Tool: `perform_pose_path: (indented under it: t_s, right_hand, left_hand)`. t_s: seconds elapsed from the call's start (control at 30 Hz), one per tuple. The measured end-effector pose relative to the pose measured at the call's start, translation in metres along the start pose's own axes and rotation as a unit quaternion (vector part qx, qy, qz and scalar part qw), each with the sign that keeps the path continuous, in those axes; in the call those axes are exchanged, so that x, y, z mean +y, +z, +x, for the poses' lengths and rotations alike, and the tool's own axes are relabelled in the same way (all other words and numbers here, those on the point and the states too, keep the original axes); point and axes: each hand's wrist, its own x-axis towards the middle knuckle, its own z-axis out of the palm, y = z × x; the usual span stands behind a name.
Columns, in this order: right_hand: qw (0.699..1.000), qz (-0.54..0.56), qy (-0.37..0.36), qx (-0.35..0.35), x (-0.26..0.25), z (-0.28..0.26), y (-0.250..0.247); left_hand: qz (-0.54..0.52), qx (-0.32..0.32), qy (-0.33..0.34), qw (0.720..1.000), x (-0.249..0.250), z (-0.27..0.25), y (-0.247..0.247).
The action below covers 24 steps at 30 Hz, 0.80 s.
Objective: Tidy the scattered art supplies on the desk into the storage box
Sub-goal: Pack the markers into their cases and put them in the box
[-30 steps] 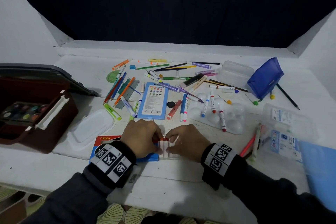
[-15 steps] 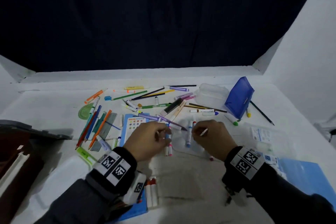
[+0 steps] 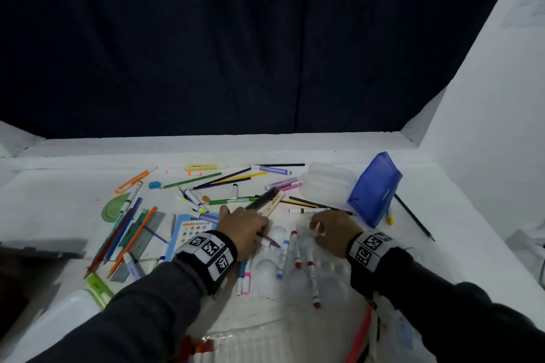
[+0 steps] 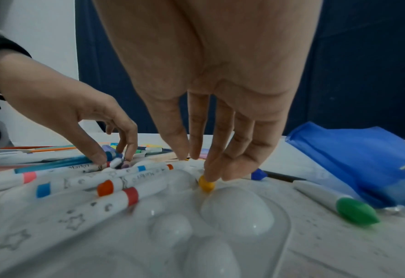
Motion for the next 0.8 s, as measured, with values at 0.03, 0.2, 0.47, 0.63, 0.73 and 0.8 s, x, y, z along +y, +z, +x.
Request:
perform_pose_path:
  t_s: [0.03,0.2,0.47,0.63,0.73,0.8]
  right_hand:
    - [1.000,-0.007,-0.006,-0.007,0.001,0.003,-0.001]
    - [0.998,-0.028,-0.047,-0.019,0.009,0.017,0.005]
    - [0.999,-0.030,-0.036,-0.014,0.015,0.012,-0.008]
    - [0.997,-0.065,-0.039,-0.034,0.015,0.012,-0.006]
    - [0.995,-0.085,-0.042,-0.037,0.013,0.009,-0.002]
    - [0.995,-0.088,-0.032,-0.018,0.010,0.007,-0.001]
  left_hand:
    - [0.004,0.001,-0.007,1.000,0.002,0.001,0.000]
    - [0.028,0.027,-0.011,0.999,0.011,0.002,0.002]
    - [-0.042,0.081,-0.005,0.996,0.013,-0.009,-0.006]
    - [-0.206,0.150,0.000,0.967,0.007,-0.034,-0.001]
    - [-0.250,0.203,0.002,0.947,0.001,-0.059,0.000]
    - [-0.255,0.214,0.002,0.943,-0.005,-0.079,0.003]
